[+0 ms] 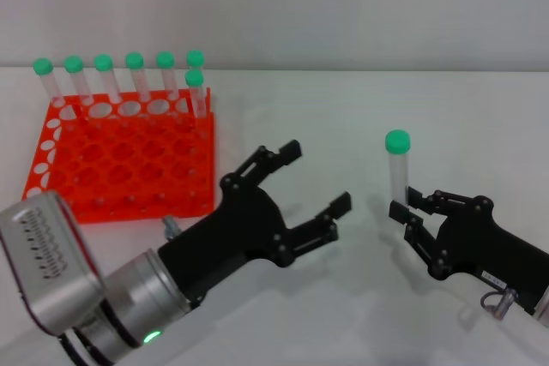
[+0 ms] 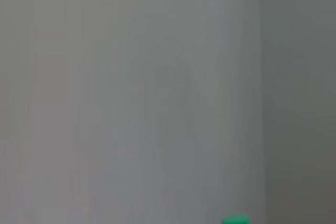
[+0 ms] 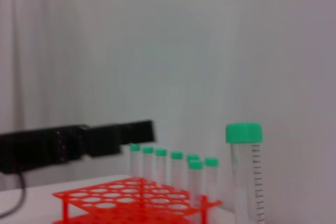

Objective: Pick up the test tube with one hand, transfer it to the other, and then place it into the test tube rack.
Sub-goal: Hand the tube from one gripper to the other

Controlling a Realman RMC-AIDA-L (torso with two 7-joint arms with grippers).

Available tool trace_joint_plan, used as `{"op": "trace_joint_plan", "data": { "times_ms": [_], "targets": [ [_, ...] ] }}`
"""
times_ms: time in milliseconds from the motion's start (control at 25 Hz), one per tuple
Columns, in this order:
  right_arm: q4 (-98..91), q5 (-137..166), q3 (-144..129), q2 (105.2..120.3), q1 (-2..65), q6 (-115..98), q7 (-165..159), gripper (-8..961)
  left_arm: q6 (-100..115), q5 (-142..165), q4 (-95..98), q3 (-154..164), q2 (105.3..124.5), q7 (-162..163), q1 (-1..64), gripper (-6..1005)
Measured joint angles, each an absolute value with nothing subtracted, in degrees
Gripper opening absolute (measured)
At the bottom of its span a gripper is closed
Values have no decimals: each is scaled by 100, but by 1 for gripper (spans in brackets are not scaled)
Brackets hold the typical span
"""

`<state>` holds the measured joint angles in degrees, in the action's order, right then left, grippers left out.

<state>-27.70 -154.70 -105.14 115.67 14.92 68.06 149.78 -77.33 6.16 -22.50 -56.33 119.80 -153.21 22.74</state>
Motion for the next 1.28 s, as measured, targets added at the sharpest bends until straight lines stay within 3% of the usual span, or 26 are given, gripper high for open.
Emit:
{"op": "trace_joint_plan", "data": {
  "times_ms": [960,1280],
  "targets": [
    [-2737,-15498,-11055,11566,1468,7225,14970,211,-6927,334,-2809,-5096,12017,-14678,2397,859],
    [-2742,-15503,-11064,11572,1476,7207,14967,217,-6908,346,-2811,-5014,12022,-14713,2458,607]
  ]
}}
